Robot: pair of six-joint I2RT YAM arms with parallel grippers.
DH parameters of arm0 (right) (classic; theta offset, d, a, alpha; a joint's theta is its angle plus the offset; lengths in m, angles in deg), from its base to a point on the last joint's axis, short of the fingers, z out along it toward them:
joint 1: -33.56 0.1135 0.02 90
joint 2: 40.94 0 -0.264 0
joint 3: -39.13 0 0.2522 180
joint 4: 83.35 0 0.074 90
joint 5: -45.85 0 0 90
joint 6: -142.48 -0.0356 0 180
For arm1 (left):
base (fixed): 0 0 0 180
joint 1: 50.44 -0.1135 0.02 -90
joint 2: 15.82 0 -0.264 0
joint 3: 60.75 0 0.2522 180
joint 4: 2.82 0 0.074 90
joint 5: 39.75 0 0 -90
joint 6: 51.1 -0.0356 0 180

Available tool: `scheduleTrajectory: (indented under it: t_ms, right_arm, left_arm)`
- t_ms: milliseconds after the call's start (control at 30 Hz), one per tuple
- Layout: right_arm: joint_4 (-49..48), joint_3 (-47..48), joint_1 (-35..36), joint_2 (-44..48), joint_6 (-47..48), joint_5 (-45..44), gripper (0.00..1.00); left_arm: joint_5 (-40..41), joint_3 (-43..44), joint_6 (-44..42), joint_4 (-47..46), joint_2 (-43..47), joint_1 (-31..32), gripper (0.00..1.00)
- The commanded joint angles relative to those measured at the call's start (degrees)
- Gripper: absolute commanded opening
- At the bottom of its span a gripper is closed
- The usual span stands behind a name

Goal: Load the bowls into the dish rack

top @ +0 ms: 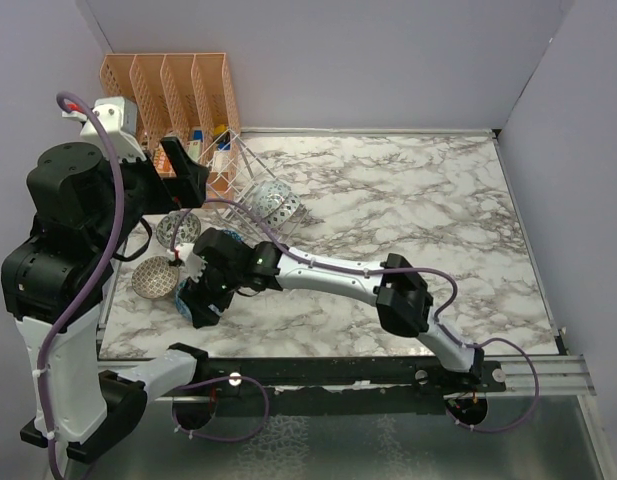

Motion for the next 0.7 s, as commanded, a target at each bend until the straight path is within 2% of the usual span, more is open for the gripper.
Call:
scheduleTrajectory:
  t_ms: [0,233,433,667]
  right_arm:
    - [0.11,1.39,-0.13,-2.22,10.11,5.36,0.65]
    - [-0.81,1.81,0.01,-5.49,15.57,2.07,0.65]
    - [-3.14,-0.32,0.47,-5.84,19.86,3.28,0.64]
    - [-3.26,-1.4,1.43,-7.42,23.52,-1.14,0.61]
  left_arm:
    - [1.9,-0.1,1.31,0.14,1.04,0.16,0.99]
    - [1.82,-1.83,2.1,-0.34,2.04,0.19,0.99]
    - [2.1,-2.02,1.98,-0.4,2.35,0.16,0.99]
    - [3.32,-2.08,1.65,-0.52,2.8,0.19,0.99]
